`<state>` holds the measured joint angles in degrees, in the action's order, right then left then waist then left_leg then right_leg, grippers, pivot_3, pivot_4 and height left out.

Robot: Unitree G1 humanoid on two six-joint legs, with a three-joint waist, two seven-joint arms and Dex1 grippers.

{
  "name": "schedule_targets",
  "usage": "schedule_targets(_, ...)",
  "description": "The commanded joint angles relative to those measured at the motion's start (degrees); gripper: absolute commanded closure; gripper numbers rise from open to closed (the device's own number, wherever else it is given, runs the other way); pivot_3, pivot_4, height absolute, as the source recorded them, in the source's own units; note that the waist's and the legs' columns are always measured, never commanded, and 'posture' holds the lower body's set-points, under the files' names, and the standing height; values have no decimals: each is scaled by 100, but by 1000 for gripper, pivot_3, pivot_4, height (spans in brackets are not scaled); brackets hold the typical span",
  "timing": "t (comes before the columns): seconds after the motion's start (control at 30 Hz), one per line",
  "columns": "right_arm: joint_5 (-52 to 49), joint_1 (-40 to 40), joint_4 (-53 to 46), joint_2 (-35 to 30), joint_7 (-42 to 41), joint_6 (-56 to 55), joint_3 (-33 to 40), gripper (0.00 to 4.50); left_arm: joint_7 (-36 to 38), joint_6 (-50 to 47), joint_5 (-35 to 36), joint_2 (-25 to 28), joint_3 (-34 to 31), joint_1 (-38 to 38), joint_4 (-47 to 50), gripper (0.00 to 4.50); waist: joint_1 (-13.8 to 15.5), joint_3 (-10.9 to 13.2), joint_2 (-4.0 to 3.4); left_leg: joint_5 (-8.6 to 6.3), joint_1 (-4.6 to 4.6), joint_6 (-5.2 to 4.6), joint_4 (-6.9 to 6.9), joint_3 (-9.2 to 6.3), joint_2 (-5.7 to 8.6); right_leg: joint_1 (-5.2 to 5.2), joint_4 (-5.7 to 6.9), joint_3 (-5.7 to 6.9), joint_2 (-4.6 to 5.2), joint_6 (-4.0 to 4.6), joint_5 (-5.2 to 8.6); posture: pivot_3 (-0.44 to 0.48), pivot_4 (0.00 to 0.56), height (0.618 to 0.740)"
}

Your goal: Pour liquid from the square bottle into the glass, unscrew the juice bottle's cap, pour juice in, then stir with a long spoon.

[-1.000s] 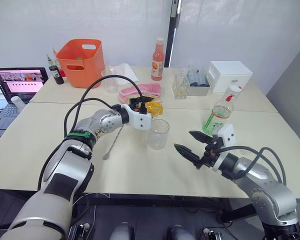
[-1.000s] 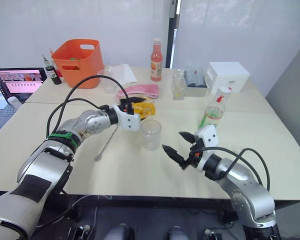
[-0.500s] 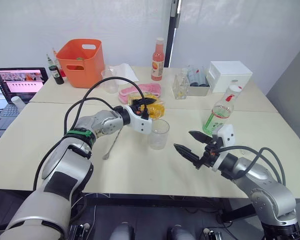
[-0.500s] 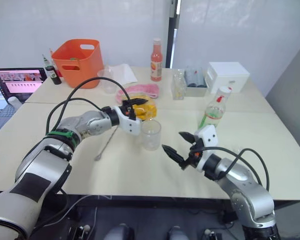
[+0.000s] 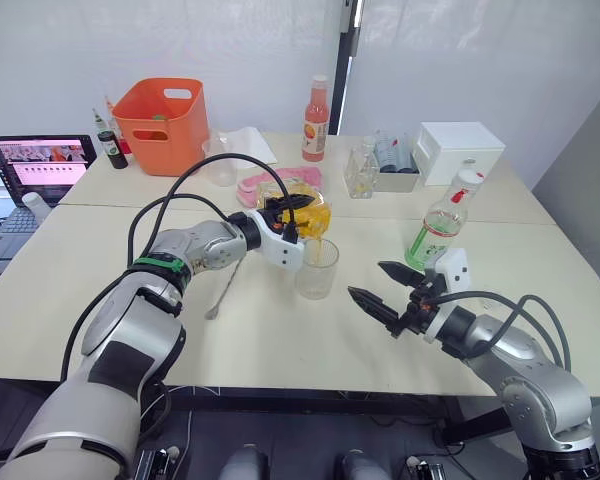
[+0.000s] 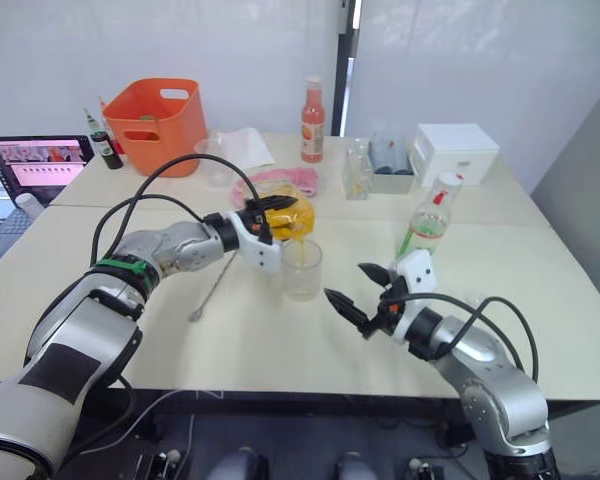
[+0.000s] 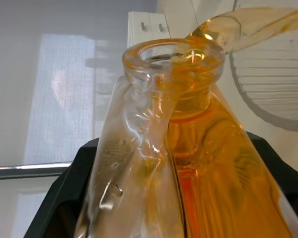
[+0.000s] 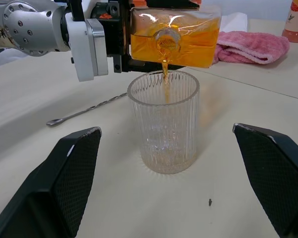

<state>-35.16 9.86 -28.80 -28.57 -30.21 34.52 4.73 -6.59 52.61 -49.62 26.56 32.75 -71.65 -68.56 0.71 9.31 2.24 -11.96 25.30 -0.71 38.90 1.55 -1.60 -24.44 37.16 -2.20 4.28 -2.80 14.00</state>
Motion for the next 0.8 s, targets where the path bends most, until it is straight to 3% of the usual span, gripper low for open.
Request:
schedule_targets(0.03, -113, 72, -219, 13, 2, 0, 73, 0, -410, 34, 118, 80, -147, -484, 208, 1690, 0, 0, 0, 0, 0, 0, 0, 0, 0, 0, 1, 0, 0, 0, 0, 0, 150, 715)
schedule_targets(0.8, -96, 89, -230, 20, 47, -6, 55, 0, -502, -78, 11, 78, -71, -488, 119, 1690, 0, 0, 0, 0, 0, 0, 0, 0, 0, 0, 2, 0, 0, 0, 0, 0, 150, 715)
